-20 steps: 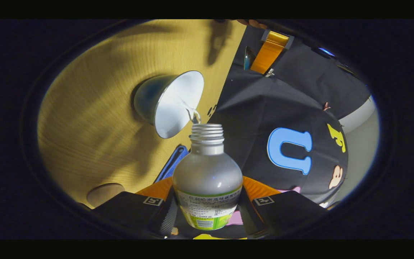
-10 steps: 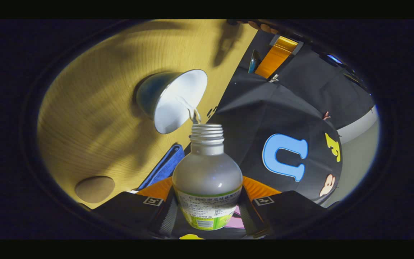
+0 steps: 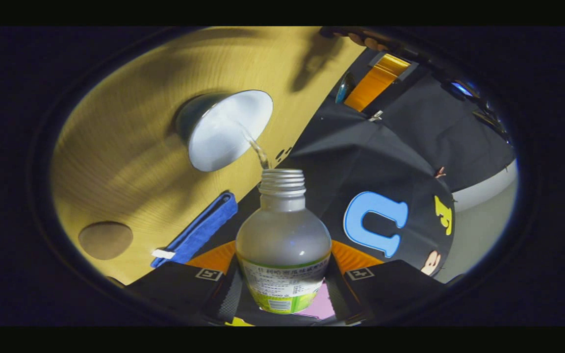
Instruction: Open the teacup lid with one hand, grasp the water bottle and pour water into the teacup with the other hand; after pouring, place the water bottle on the coaster and then close the teacup lid.
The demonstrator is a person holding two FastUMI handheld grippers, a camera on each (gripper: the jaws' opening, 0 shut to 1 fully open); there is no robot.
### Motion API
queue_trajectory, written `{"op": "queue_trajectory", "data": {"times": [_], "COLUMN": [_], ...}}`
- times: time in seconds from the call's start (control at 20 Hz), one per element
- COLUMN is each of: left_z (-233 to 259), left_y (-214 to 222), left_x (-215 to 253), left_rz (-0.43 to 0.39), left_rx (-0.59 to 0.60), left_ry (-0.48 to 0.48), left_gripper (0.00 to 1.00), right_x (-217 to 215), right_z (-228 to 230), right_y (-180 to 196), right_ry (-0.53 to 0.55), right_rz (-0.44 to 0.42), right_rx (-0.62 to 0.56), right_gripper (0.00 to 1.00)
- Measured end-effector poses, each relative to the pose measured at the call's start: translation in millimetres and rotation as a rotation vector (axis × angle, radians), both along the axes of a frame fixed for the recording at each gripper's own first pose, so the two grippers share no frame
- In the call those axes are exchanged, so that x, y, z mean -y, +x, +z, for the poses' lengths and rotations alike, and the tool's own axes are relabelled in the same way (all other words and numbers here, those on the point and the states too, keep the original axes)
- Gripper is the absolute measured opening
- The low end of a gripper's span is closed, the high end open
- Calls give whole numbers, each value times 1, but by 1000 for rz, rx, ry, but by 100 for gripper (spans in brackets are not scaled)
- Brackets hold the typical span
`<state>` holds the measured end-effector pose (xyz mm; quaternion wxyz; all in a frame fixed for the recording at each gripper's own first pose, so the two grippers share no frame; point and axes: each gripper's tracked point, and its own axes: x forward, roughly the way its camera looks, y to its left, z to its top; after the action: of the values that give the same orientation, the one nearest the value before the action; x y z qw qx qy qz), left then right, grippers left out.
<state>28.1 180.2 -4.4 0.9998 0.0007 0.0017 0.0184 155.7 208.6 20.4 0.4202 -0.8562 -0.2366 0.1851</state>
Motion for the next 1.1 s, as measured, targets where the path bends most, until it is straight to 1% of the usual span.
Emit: {"op": "queue_trajectory", "data": {"times": [0.15, 0.2, 0.25, 0.7, 0.75, 0.8, 1.1], "left_z": [0, 0, 0, -1, 0, 0, -1], "left_y": [-1, 0, 0, 0, 0, 0, 0], "left_x": [0, 0, 0, 0, 0, 0, 0], "left_rz": [0, 0, 0, 0, 0, 0, 0], "left_rx": [0, 0, 0, 1, 1, 1, 1], "left_ry": [0, 0, 0, 0, 0, 0, 0], "left_gripper": [32, 32, 32, 32, 32, 32, 32], "right_x": [-3, -4, -3, -4, -3, -2, 1], "right_z": [4, 4, 4, 2, 2, 2, 4], "right_y": [-1, -1, 0, -1, -2, -2, -3], "right_ry": [-25, -31, -35, -53, -54, -55, -71], "right_rz": [18, 22, 23, 29, 27, 24, 21], "right_rx": [21, 25, 26, 36, 32, 33, 56], "right_gripper": [76, 72, 76, 75, 72, 75, 75]}}
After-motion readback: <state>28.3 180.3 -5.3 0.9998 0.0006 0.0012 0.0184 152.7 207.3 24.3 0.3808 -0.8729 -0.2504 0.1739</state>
